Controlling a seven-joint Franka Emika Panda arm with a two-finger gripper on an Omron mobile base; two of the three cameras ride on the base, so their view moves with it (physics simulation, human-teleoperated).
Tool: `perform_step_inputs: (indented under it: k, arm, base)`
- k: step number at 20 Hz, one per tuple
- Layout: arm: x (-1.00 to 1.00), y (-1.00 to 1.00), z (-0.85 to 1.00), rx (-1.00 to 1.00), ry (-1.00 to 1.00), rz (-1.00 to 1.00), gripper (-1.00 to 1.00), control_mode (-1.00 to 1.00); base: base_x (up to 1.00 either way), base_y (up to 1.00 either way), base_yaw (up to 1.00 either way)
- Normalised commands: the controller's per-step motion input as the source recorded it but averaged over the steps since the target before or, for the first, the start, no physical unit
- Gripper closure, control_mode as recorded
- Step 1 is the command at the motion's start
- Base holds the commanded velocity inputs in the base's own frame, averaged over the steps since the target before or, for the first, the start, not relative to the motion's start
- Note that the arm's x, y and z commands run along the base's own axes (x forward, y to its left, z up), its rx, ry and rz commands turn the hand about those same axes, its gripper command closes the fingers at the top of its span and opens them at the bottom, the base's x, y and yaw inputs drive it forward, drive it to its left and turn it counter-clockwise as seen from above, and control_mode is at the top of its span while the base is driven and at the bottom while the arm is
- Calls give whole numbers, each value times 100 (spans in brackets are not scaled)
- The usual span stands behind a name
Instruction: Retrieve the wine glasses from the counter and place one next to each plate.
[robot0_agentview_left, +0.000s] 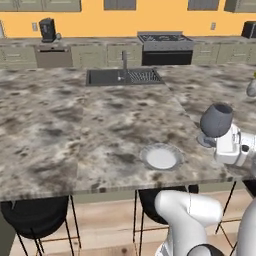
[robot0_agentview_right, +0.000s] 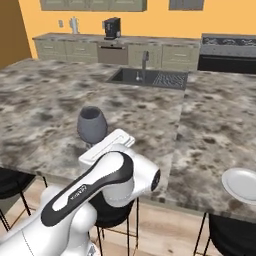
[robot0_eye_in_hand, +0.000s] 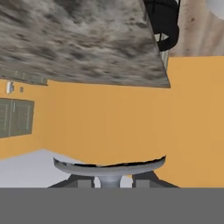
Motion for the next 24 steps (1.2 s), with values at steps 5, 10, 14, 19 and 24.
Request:
perform_step_inputs:
  k: [5, 10, 14, 19, 24]
  arm:
    - [0, 0, 0, 0, 0, 0, 100, 100]
    - [0, 0, 0, 0, 0, 0, 100, 100]
    - [0, 0, 0, 0, 0, 0, 100, 100]
    - [0, 0, 0, 0, 0, 0, 100, 100]
    - [38, -10, -5, 0, 0, 3, 100, -100]
  base:
    - [-12, -38, -10]
    - [77, 19, 0]
    - [100, 0, 18]
    - [60, -5, 22]
    - [32, -3, 2]
